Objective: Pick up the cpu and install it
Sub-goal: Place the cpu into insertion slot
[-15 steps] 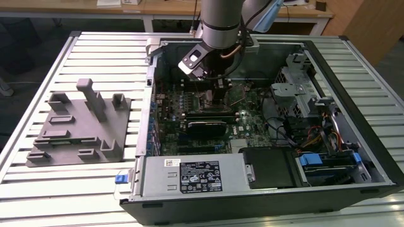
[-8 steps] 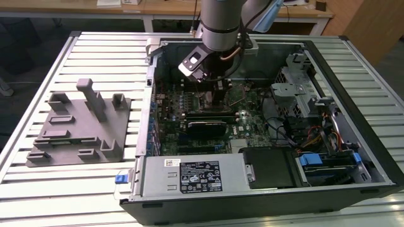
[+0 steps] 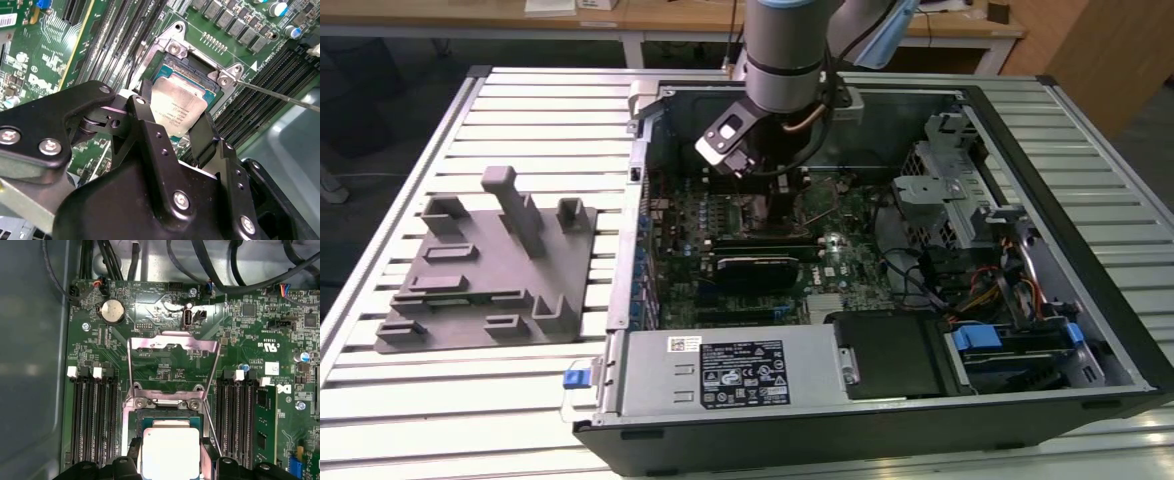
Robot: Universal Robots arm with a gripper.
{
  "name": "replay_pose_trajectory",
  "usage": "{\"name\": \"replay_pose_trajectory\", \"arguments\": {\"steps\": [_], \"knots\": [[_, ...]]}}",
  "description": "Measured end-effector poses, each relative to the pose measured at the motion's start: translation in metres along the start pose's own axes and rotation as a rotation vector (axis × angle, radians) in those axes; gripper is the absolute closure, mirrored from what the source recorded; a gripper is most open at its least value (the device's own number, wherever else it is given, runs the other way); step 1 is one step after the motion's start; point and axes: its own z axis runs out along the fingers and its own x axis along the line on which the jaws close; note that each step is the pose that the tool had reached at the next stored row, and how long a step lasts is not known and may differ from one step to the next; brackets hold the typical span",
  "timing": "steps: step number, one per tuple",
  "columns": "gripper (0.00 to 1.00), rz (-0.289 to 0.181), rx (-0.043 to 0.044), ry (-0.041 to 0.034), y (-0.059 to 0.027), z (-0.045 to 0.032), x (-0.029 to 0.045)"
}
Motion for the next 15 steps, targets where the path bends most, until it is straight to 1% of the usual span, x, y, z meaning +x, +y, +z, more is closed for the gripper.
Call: {"name": "replay_pose_trajectory", "arguments": {"steps": [5,15], "knots": [[0.46,0.010,0.0002,-0.0004,-0.0008,0.0039,0.0002],[0.46,0.011,0.0002,-0.0003,0.0001,0.0127,0.0024]]}}
